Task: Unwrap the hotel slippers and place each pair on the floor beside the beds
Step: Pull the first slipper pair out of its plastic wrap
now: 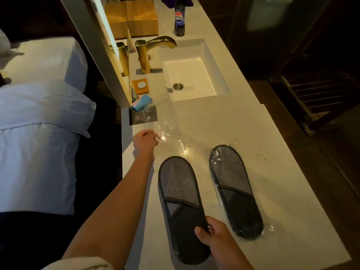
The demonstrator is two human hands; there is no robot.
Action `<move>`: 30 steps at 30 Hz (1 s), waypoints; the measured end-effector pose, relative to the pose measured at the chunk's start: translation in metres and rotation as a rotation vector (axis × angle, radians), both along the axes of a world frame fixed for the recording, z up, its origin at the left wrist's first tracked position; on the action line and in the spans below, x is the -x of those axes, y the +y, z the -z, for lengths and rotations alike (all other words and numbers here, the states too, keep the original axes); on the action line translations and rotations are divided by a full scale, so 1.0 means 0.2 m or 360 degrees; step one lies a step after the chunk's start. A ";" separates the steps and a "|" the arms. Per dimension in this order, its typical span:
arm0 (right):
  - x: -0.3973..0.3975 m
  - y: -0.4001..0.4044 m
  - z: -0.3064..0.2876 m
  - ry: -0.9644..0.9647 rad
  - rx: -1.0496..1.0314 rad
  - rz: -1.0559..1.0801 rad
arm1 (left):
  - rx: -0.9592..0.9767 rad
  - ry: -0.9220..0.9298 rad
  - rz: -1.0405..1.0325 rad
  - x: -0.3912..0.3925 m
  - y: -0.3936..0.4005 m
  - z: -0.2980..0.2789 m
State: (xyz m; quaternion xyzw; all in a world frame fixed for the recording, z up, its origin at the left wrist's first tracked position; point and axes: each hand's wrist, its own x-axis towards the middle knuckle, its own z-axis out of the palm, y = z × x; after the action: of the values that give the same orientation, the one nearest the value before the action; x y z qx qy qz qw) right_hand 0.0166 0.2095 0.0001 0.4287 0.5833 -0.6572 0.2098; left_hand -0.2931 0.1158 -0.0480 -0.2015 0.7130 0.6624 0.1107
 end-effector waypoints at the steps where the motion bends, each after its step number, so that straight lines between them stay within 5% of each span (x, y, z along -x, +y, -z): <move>1: -0.01 0.01 -0.01 -0.0005 -0.0004 -0.0005 | 0.0032 0.0006 0.0019 -0.01 0.00 0.00; 10: -0.15 0.01 -0.04 0.0017 0.0063 0.0005 | 0.0447 0.0053 0.0034 -0.32 -0.08 -0.09; 15: -0.23 0.03 -0.04 0.0081 0.0093 -0.0011 | 0.0202 -0.0028 0.0010 -0.93 -0.23 -0.12; 21: -0.32 -0.01 -0.06 0.0157 0.0085 -0.0072 | -0.0241 -0.0315 0.0427 -1.40 -0.26 -0.22; 30: -0.30 -0.19 -0.05 0.0309 -0.0195 -0.0395 | -0.0024 0.0058 0.0393 -1.53 -0.35 -0.20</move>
State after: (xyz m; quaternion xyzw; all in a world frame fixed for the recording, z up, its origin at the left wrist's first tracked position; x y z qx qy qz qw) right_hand 0.0767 0.1708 0.0109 0.2998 0.6881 -0.6280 0.2054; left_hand 0.0138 0.0451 -0.0082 -0.0993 0.7293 0.6526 0.1801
